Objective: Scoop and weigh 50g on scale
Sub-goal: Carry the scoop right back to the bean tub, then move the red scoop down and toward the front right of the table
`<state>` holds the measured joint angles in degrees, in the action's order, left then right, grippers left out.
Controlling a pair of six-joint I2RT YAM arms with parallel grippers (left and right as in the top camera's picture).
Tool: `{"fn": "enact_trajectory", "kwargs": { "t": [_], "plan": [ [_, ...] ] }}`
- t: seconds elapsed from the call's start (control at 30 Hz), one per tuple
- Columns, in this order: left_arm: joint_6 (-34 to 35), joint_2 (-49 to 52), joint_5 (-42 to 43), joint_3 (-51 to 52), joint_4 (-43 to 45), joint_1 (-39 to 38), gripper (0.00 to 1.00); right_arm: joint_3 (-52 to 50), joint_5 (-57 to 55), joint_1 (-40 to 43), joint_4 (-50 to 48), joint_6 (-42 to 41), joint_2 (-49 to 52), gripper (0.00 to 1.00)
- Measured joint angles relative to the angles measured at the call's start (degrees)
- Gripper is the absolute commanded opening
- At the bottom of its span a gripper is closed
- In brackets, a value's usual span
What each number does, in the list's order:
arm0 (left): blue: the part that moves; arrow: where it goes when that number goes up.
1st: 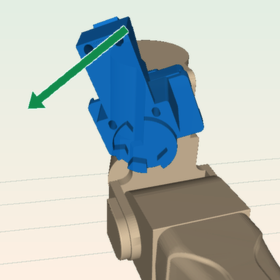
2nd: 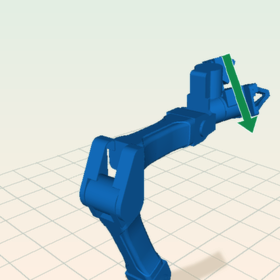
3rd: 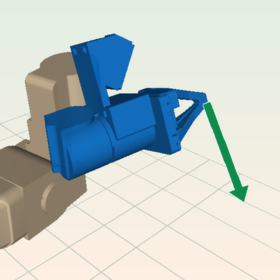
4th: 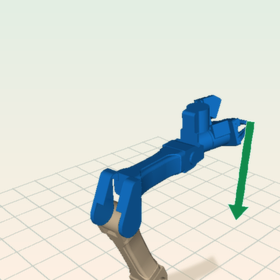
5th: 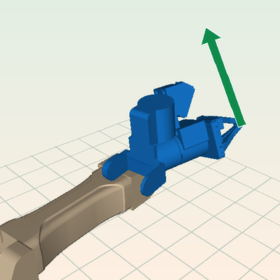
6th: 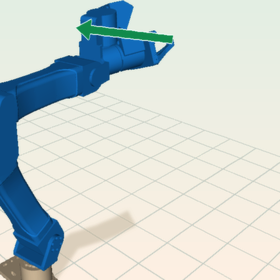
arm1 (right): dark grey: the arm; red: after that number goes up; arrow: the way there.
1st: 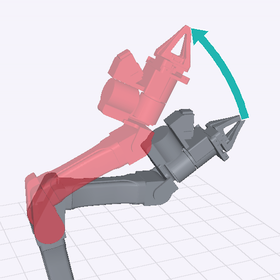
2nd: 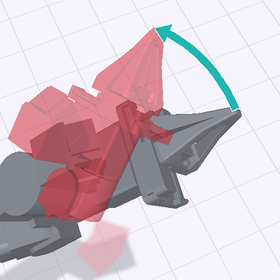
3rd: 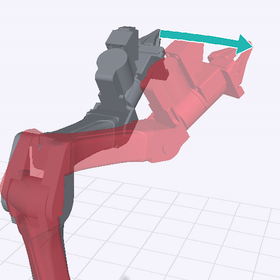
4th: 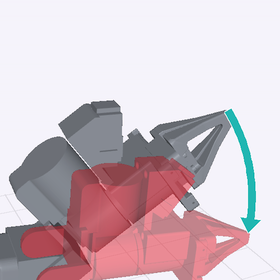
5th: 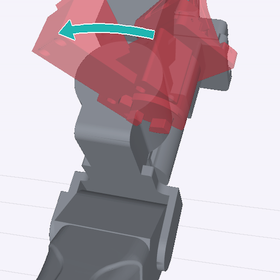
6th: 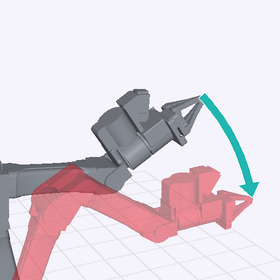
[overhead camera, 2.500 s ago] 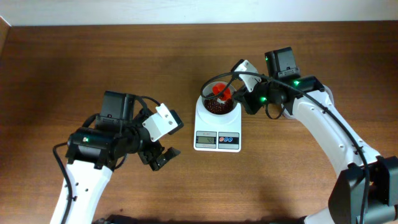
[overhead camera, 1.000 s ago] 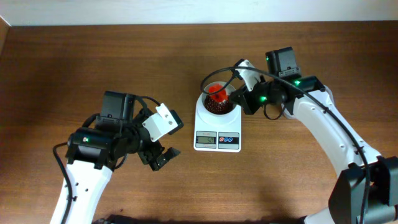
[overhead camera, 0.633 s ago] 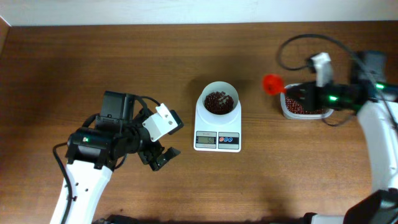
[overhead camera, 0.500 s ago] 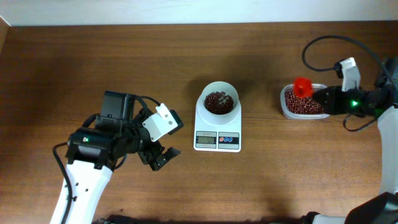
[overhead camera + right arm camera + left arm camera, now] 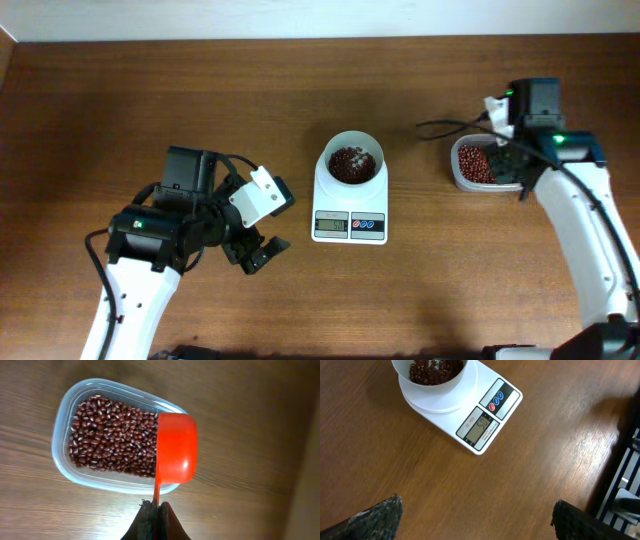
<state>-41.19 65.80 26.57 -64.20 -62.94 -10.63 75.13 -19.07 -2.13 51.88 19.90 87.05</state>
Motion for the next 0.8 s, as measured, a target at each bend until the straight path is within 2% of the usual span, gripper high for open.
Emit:
{"fn": "enact_trajectory", "kwargs": {
  "t": [0.1, 0.2, 0.33, 0.43, 0.5, 0.6, 0.7, 0.73, 0.77, 0.8],
  "plan": [
    [0.00, 0.00, 0.02, 0.00, -0.04, 0.00, 0.99, 0.00, -3.21, -3.61, 0.66, -1.84, -2.36, 0.04],
    [0.02, 0.00, 0.00, 0.00, -0.04, 0.00, 0.99, 0.42, -0.48, -3.28, 4.17, -3.91, -11.15, 0.04],
    [0.00, 0.00, 0.02, 0.00, -0.02, 0.00, 0.99, 1.81, 14.86, 0.26, 14.05, -9.73, -26.27, 0.04],
    [0.00, 0.00, 0.02, 0.00, 0.04, 0.00, 0.99, 0.72, 23.74, 1.42, 24.57, -13.27, -30.08, 0.04],
    [0.02, 0.00, 0.02, 0.00, 0.00, 0.00, 0.99, -2.34, 26.25, 1.51, 25.75, -18.27, -31.63, 0.04],
    [0.02, 0.00, 0.02, -0.07, 0.02, 0.00, 0.99, -13.38, 28.41, 1.64, 18.38, -29.73, -35.23, 0.04],
    [0.00, 0.00, 0.04, -0.20, -0.04, 0.00, 0.99, -28.61, 33.33, 1.64, 1.18, -39.58, -38.97, 0.04],
    [0.02, 0.00, 0.07, -0.22, 0.02, 0.00, 0.99, -30.36, 35.78, 1.64, -0.37, -42.27, -39.06, 0.04],
    [0.00, 0.00, 0.00, -0.22, 0.00, 0.00, 0.99, -37.68, 38.07, 1.64, -8.09, -43.89, -39.23, 0.04],
    [0.02, 0.00, 0.02, -0.22, 0.00, 0.00, 0.99, -40.81, 39.93, 1.64, -12.33, -44.87, -39.21, 0.04]
  ]
}}
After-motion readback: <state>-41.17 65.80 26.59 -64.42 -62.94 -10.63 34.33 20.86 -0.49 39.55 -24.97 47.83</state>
